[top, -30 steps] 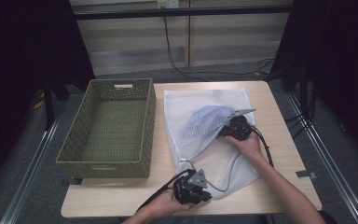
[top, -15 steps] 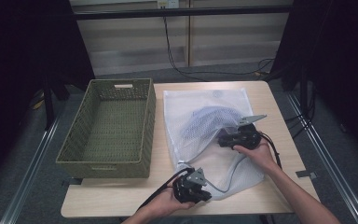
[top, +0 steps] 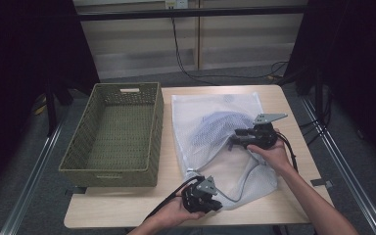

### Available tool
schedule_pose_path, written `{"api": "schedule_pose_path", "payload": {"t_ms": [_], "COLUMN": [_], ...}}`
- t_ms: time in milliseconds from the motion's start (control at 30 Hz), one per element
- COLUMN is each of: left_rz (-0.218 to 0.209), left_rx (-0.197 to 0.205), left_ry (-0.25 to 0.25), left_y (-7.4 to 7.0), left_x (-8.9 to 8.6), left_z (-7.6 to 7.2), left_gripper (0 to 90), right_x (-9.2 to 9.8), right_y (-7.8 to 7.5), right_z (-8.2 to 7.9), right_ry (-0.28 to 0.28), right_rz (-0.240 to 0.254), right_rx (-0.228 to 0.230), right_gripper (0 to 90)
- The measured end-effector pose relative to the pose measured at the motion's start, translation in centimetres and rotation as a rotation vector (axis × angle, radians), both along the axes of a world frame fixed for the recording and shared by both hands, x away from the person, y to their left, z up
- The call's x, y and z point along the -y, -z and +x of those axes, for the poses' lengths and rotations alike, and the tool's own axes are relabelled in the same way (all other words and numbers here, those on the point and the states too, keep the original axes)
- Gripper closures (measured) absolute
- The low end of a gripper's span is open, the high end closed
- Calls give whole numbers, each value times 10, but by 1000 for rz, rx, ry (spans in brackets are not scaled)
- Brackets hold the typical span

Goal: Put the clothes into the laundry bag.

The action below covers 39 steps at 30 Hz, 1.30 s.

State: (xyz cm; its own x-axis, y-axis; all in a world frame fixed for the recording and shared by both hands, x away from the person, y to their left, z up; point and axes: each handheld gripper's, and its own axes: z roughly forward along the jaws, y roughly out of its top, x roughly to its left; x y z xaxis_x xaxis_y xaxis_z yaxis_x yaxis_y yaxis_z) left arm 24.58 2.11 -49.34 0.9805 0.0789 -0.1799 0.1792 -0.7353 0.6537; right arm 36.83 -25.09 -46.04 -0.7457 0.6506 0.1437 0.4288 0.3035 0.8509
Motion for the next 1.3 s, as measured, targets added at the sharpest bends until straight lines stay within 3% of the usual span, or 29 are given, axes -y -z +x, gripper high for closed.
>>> {"api": "schedule_pose_path", "payload": {"t_ms": [67, 100, 233, 367, 500, 733, 967, 1133, 1300], "left_rz": [-9, -46, -8, -6, -3, -2, -7, -7, -5], "left_rx": [-6, -18, -18, -22, -21, -20, -22, -17, -17], "left_ry": [-9, -21, -10, -20, -20, -17, -17, -9, -6], "left_y": [1, 3, 1, 1, 1, 1, 1, 1, 1], "left_x": [0, 1, 0, 0, 0, 0, 0, 0, 0], "left_z": [0, -1, 2, 2, 2, 2, 2, 2, 3], "left_gripper": [879, 879, 879, 879, 879, 878, 878, 877, 875], "right_x": [-3, -5, -9, -14, -15, -14, -13, -13, -17], "right_y": [1, 2, 7, 10, 16, 19, 18, 15, 17], "right_z": [4, 5, 8, 11, 16, 19, 17, 17, 21], "right_ry": [-15, -13, -16, -7, 16, 33, 31, 64, 71], "right_rz": [-9, -19, -52, -87, -113, -114, -105, -98, -115], "right_rx": [-4, -5, -13, -19, -29, -35, -33, -14, -8], "right_gripper": [508, 505, 512, 573, 699, 892, 895, 763, 712]}}
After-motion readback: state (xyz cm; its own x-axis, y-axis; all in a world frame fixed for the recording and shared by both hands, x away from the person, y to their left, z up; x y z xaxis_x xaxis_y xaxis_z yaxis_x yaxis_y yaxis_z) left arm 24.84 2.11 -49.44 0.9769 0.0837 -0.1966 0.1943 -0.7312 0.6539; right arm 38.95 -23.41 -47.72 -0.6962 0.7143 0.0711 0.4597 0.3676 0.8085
